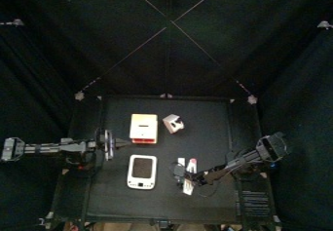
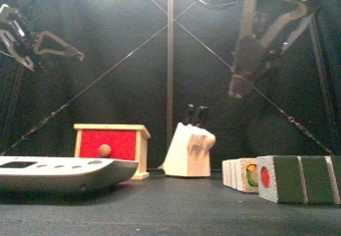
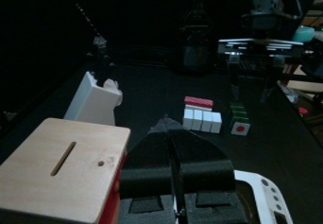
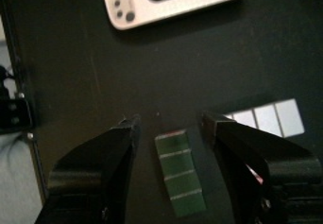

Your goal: Grab drawer handle

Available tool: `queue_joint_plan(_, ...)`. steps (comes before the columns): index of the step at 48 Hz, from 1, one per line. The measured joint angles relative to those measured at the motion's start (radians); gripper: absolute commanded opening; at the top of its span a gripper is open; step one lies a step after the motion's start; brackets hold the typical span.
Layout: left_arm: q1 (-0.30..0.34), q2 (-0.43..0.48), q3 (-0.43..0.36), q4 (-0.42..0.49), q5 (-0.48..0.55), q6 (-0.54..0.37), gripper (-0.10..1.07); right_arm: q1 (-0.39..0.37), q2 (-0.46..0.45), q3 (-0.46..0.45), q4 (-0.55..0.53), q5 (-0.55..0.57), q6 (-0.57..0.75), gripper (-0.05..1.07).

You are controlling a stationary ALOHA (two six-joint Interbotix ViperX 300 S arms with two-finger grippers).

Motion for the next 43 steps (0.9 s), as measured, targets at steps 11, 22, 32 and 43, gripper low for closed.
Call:
queue_joint_plan(11, 0.003, 0.0, 0.0, -0.002, -0.002, 0.0, 0.02, -0.107, -0.005, -0.078, -0.018, -0.002, 0.002, 0.87)
queue_joint_plan(22, 0.002, 0.0, 0.002, -0.044, 0.014, -0.005, 0.22, -0.21, -0.018, -0.095, -0.035, -0.046, 0.002, 0.87)
queue_joint_plan(32, -0.014, 0.0, 0.006, -0.184, 0.081, -0.008, 0.48, -0.299, -0.018, -0.071, -0.087, -0.183, 0.002, 0.87)
queue_joint_plan(43, -0.028, 0.0, 0.006, -0.35, 0.097, -0.008, 0.66, -0.374, -0.018, -0.034, -0.13, -0.328, 0.0, 0.87)
